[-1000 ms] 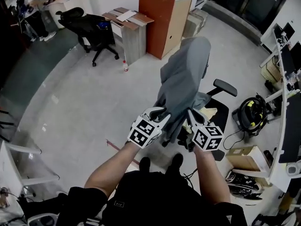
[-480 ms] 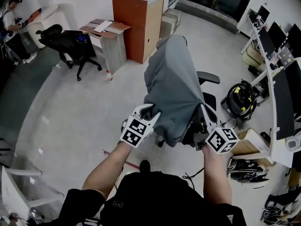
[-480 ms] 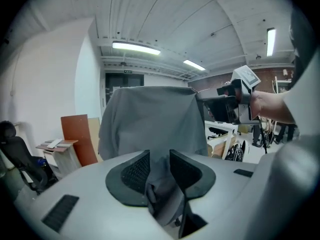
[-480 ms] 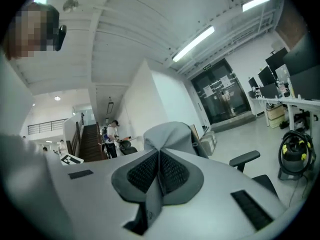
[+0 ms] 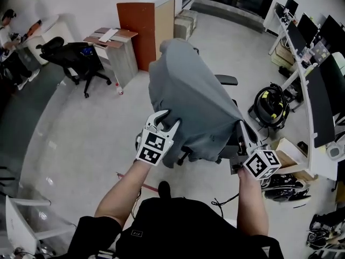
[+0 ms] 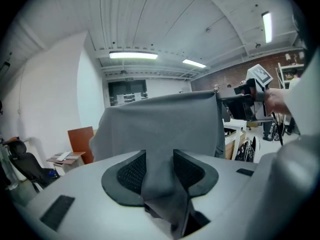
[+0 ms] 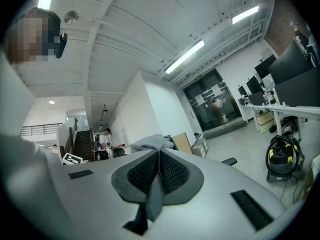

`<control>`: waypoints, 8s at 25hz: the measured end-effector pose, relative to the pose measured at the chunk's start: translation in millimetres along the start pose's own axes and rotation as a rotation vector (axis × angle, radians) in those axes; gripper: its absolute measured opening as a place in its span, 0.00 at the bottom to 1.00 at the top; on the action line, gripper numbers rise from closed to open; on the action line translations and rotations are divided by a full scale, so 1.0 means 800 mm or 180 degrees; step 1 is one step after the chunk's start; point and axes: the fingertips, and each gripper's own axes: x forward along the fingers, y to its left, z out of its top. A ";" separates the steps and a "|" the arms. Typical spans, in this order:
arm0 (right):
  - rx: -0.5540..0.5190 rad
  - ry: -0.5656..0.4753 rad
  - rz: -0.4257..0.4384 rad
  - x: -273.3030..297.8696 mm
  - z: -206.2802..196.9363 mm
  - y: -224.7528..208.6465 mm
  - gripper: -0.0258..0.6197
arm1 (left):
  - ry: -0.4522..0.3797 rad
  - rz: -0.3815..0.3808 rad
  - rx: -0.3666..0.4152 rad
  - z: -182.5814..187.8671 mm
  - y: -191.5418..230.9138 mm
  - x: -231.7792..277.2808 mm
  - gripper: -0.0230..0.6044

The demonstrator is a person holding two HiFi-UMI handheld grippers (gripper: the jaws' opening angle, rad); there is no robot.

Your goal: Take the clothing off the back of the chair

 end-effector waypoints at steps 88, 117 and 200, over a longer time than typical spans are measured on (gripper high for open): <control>-0.0306 0.0287 0.0088 -0.308 -0.055 0.125 0.30 | -0.1655 -0.1674 -0.0137 0.246 -0.270 -0.219 0.04; -0.0540 0.0691 -0.0628 -0.203 -0.082 -0.022 0.44 | -0.0799 -0.0542 -0.1080 0.074 -0.088 -0.140 0.05; -0.1328 -0.0130 0.2394 -0.216 -0.045 0.543 0.07 | -0.1061 0.0250 -0.0830 0.034 -0.017 -0.385 0.05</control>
